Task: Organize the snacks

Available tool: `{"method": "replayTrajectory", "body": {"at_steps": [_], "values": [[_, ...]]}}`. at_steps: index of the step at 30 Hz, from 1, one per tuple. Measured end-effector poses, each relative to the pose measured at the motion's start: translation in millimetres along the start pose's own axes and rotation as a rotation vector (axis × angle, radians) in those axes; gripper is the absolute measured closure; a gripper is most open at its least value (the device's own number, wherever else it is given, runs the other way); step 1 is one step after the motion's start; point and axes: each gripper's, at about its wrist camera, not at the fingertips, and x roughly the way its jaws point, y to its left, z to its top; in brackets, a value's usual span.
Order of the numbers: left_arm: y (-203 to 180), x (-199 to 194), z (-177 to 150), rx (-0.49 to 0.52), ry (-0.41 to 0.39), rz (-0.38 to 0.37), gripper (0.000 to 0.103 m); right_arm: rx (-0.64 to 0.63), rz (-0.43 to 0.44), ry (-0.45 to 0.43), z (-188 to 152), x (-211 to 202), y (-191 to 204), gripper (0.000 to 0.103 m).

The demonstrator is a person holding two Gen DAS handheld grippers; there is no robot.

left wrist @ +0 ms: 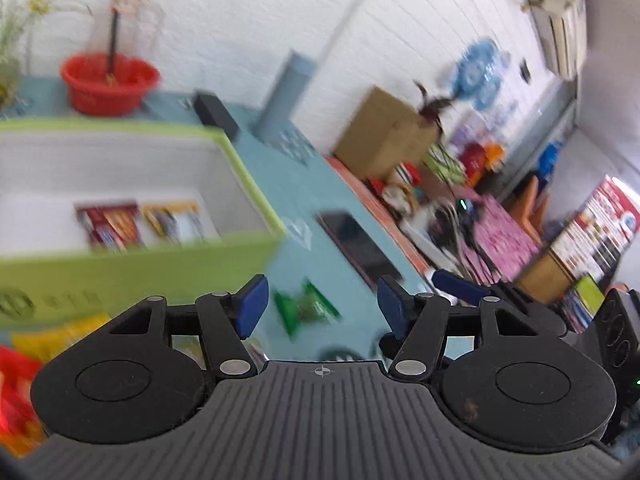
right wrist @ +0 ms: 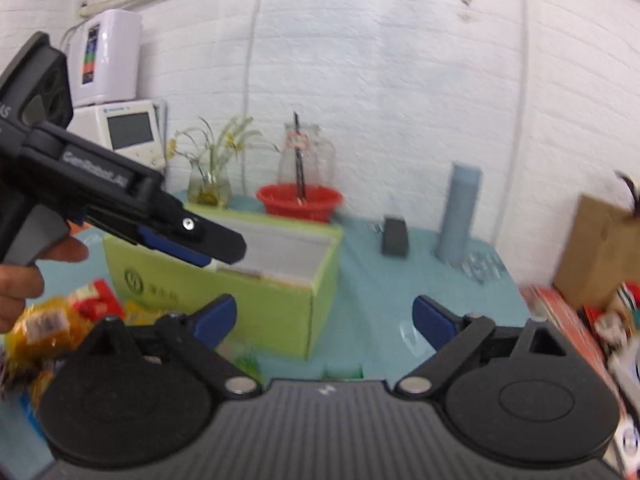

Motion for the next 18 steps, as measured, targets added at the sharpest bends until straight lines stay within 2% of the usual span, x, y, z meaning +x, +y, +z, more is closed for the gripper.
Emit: {"method": "replayTrajectory", "body": {"at_steps": [3, 7, 13, 18], "values": [[-7, 17, -30, -0.049, 0.092, -0.041, 0.059, 0.070, -0.002, 0.048, -34, -28, 2, 0.010], [-8, 31, -58, -0.130, 0.158, -0.087, 0.058, 0.112, 0.037, 0.089, -62, -41, 17, 0.010], [-15, 51, -60, -0.087, 0.184, -0.023, 0.063, 0.141, 0.092, 0.143, -71, -12, 22, 0.010], [-16, 57, -60, -0.053, 0.175, 0.005, 0.064, 0.187, 0.114, 0.158, -72, 3, 17, 0.009]]}}
